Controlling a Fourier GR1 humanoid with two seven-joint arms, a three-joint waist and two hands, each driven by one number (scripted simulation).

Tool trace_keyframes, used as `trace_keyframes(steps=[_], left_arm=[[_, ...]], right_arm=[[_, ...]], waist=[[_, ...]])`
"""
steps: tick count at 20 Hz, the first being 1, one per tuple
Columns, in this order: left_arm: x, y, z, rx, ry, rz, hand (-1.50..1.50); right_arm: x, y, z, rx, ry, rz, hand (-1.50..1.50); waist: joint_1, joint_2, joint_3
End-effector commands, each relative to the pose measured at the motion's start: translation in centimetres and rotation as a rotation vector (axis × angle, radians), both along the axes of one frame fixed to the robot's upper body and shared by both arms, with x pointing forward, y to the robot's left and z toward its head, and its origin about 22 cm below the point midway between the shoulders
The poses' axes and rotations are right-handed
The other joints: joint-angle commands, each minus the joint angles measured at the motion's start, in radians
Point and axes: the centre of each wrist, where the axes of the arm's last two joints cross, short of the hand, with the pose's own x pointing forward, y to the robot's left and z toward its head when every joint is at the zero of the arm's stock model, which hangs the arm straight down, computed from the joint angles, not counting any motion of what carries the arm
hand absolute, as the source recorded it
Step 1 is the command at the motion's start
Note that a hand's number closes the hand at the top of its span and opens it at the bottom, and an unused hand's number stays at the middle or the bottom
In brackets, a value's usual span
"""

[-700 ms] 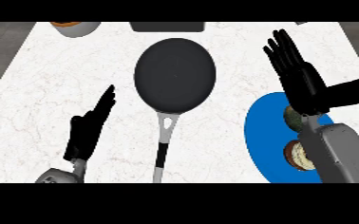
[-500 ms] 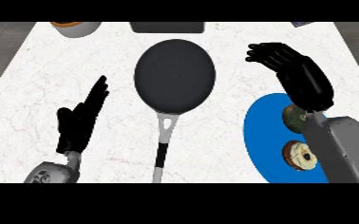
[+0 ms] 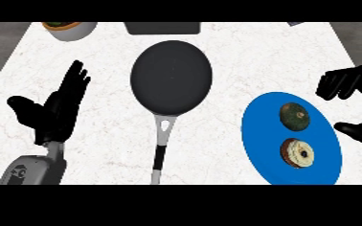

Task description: Pick the cupcake from the plate and place it in the pan

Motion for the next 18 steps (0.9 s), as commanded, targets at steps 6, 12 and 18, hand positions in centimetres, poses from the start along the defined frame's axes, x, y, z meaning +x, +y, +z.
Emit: trace_keyframes(steps=[6, 12, 18], left_arm=[[-0.5, 0.0, 0.5, -0.036, -0.019, -0.018, 0.0], [1.1, 0.0, 1.5, -0.019, -0.015, -0.025, 0.0], [0.9, 0.1, 2.4, -0.023, 0.0, -0.03, 0.0]], right_arm=[[-1.1, -6.3, 4.7, -0.258, -0.249, 0.069, -1.5], [-0.8, -4.1, 6.0, -0.462, -0.362, 0.162, -1.5], [-0.5, -0.1, 5.3, -0.707, -0.498, 0.213, -1.5]], waist=[[0.044, 0.003, 0.0], [0.03, 0.003, -0.004], [0.037, -0.002, -0.006]])
